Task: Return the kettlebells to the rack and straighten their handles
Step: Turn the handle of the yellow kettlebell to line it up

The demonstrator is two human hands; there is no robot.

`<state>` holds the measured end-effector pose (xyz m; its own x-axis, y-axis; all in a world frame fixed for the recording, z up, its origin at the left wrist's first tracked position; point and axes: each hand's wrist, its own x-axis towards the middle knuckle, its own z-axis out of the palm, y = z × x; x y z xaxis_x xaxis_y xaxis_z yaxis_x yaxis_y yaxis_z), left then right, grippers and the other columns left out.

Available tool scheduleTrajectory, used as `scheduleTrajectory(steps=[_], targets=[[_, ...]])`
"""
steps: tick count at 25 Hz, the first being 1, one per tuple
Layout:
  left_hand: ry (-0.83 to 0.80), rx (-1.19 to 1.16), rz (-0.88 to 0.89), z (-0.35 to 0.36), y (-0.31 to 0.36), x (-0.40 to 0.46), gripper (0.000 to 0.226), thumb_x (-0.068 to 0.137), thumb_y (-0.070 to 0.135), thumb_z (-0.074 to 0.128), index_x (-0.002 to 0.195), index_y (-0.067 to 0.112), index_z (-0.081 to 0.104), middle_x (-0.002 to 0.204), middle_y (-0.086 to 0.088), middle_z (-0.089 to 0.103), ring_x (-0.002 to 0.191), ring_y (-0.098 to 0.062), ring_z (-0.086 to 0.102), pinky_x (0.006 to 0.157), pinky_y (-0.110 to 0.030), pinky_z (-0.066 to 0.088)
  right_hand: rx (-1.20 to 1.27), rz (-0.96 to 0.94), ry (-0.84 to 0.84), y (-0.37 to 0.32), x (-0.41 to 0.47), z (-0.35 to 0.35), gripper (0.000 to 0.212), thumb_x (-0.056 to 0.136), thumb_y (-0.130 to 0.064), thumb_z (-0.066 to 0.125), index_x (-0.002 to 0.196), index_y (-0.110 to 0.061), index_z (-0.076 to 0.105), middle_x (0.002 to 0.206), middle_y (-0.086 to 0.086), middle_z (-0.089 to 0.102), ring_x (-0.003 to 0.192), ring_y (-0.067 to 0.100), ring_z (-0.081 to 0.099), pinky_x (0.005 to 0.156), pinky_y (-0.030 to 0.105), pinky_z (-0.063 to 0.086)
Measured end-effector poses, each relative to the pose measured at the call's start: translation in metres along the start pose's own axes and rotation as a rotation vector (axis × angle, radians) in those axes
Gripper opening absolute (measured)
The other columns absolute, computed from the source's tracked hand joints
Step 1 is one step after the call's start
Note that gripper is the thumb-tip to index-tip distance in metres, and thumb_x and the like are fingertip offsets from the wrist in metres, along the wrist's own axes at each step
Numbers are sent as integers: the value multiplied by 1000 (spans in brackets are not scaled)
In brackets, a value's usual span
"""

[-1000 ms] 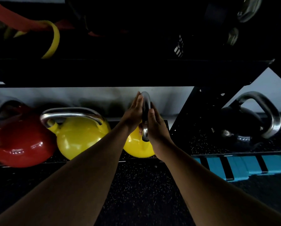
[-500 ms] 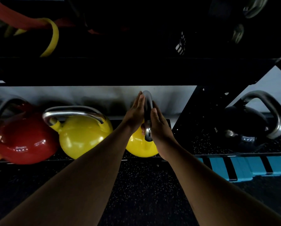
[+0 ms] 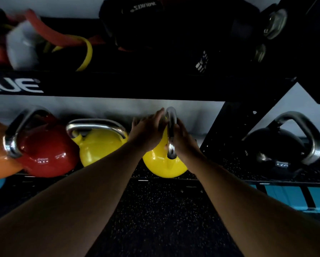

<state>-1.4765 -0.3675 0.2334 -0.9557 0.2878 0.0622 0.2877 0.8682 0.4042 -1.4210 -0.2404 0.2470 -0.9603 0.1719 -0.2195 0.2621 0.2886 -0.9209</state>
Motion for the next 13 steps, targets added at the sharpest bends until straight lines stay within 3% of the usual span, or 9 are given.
scheduleTrajectory(steps=[2, 4, 6, 9, 13], targets=[[50, 155, 119, -14, -14, -13, 52, 100, 48, 25, 148, 30, 32, 151, 1, 44, 142, -22, 35, 117, -54, 11, -270, -37, 26, -3, 5, -10, 44, 99, -43, 35, 136, -23, 46, 125, 14, 57, 122, 39, 52, 92, 38, 41], [70, 205, 108, -29, -40, -23, 49, 101, 44, 28, 145, 26, 37, 150, 0, 45, 142, -22, 34, 119, -55, 7, -525, -67, 130, -11, 5, -11, 43, 97, -40, 44, 136, -21, 45, 128, 17, 53, 122, 41, 48, 93, 43, 41], [91, 207, 60, -48, -68, -31, 50, 101, 44, 29, 146, 25, 37, 151, -3, 43, 143, -23, 32, 120, -54, 4, -691, -234, 232, -23, 5, 1, 45, 95, -33, 50, 137, -19, 45, 130, 20, 48, 122, 39, 42, 95, 44, 40], [127, 184, 27, -78, -109, -41, 52, 100, 46, 29, 150, 29, 30, 154, -4, 39, 144, -25, 29, 120, -52, 7, -762, -395, 204, -48, 9, 40, 53, 90, -36, 51, 139, -19, 45, 129, 18, 47, 123, 37, 40, 98, 48, 42], [126, 113, 20, -111, -164, -53, 52, 100, 47, 30, 149, 28, 32, 153, -4, 39, 140, -26, 33, 113, -47, 27, -772, -311, 81, -71, 11, 115, 47, 95, -41, 46, 137, -21, 48, 132, 18, 49, 124, 38, 44, 100, 44, 38]])
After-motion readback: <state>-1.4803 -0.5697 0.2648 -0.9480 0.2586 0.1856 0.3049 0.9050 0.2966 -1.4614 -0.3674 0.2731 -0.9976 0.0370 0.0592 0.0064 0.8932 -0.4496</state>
